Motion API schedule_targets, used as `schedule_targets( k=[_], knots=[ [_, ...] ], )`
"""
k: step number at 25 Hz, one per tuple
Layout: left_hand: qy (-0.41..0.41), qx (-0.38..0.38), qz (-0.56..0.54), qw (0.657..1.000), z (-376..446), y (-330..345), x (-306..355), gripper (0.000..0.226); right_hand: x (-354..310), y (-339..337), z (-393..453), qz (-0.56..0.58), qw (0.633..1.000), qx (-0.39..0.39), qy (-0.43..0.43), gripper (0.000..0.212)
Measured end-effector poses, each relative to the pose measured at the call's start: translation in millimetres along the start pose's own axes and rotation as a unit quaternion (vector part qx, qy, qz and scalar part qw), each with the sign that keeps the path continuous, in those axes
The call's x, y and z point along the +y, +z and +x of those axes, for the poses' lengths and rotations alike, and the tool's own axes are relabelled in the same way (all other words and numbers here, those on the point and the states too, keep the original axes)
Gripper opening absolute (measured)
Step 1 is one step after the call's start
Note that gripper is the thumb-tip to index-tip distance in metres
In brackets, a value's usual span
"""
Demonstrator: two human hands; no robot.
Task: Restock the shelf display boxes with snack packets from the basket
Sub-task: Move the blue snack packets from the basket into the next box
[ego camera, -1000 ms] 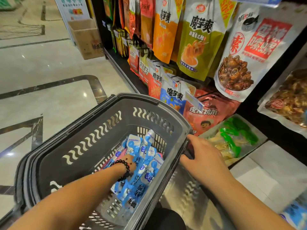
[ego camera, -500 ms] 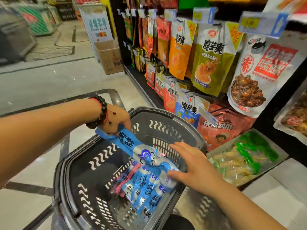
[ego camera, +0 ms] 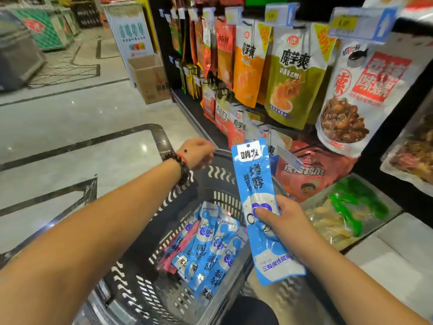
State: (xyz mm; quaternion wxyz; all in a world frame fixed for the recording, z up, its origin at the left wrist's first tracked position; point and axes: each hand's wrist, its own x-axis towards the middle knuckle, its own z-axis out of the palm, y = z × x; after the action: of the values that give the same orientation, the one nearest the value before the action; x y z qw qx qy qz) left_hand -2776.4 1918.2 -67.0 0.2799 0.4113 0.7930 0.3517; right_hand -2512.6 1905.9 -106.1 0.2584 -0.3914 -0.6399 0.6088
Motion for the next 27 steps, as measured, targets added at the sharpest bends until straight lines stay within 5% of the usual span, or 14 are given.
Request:
schedule_targets(
  k=[4, 8, 13, 17, 21, 27],
  knots=[
    [-0.205, -0.118, 0.169, 0.957, -12, 78, -108, 0.041, 9, -19, 3, 0.028, 0.999, 0.033, 0.03, 0.006],
    [-0.269, -0.123, 0.16, 0.942, -37, 139, -205, 0.082, 19, -31, 1, 0.024, 0.998, 0.05, 0.042, 0.007],
    [-0.329, -0.116, 0.251, 0.903, -32, 178, -276, 0.047, 25, -36, -4, 0.0, 0.997, 0.061, 0.041, 0.006],
    [-0.267, -0.148, 0.327, 0.894, -28, 172, -296, 0.046, 24, -38, -8, -0.021, 0.998, 0.046, 0.042, 0.005],
    [-0.347, -0.089, 0.181, 0.916, -53, 177, -265, 0.059, 24, -40, -7, -0.023, 0.998, 0.047, 0.039, 0.006],
    [-0.254, 0.015, -0.016, 0.967, -41, 138, -212, 0.043, 28, -48, -3, -0.009, 0.998, 0.056, 0.041, 0.009]
  ],
)
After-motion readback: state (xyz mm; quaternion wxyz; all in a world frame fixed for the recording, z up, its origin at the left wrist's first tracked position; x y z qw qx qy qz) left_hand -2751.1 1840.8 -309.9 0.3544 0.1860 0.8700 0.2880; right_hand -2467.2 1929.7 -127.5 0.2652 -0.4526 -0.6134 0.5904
